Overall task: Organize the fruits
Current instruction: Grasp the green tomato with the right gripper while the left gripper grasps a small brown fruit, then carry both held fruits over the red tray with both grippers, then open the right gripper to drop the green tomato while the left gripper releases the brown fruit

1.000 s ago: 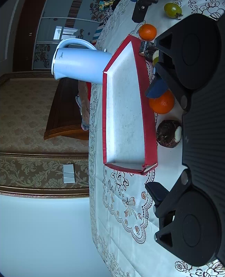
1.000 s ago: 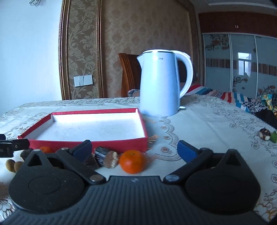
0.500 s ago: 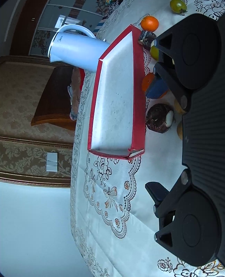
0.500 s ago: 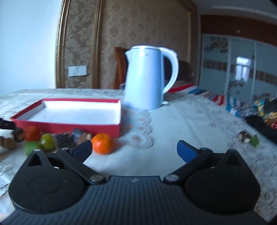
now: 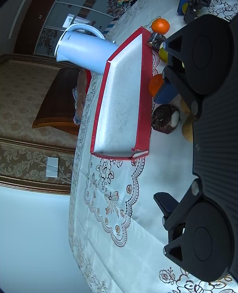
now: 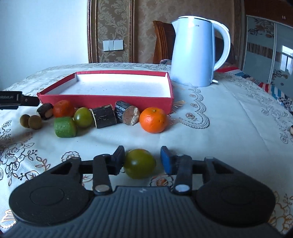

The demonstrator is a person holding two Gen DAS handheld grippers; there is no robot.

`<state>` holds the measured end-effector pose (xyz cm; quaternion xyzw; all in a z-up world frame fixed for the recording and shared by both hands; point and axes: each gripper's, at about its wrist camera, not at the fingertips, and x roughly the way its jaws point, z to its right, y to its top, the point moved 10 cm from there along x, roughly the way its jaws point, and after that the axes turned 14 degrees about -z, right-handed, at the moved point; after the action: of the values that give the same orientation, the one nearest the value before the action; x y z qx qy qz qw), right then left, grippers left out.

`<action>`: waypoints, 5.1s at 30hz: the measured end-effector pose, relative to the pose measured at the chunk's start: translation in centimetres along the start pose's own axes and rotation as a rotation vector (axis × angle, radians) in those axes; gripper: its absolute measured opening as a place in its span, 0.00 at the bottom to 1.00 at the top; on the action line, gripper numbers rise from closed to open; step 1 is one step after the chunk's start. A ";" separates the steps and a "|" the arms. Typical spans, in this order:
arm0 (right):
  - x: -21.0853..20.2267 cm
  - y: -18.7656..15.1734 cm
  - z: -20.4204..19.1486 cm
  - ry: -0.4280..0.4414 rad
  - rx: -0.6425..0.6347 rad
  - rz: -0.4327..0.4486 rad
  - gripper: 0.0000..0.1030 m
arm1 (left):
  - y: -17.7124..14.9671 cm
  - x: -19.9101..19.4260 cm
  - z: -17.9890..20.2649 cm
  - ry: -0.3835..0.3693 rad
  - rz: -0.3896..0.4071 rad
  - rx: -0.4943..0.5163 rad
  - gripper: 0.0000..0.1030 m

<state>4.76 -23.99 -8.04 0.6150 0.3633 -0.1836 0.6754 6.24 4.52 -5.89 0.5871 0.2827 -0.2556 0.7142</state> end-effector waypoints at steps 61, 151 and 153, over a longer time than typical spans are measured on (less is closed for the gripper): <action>-0.9 1.4 0.1 -0.037 -0.013 0.048 0.30 | -1.4 -0.5 2.0 0.012 -0.102 0.171 0.29; 12.6 15.7 0.2 -0.075 0.115 -0.034 0.63 | 9.3 9.8 6.2 0.120 -0.061 0.100 0.62; 12.6 15.5 0.3 -0.080 0.116 -0.034 0.66 | 9.2 9.7 6.2 0.119 -0.058 0.098 0.62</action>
<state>24.05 -18.99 -6.26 0.6388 0.3351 -0.2402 0.6495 20.17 -0.19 -5.36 0.6271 0.3286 -0.2543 0.6588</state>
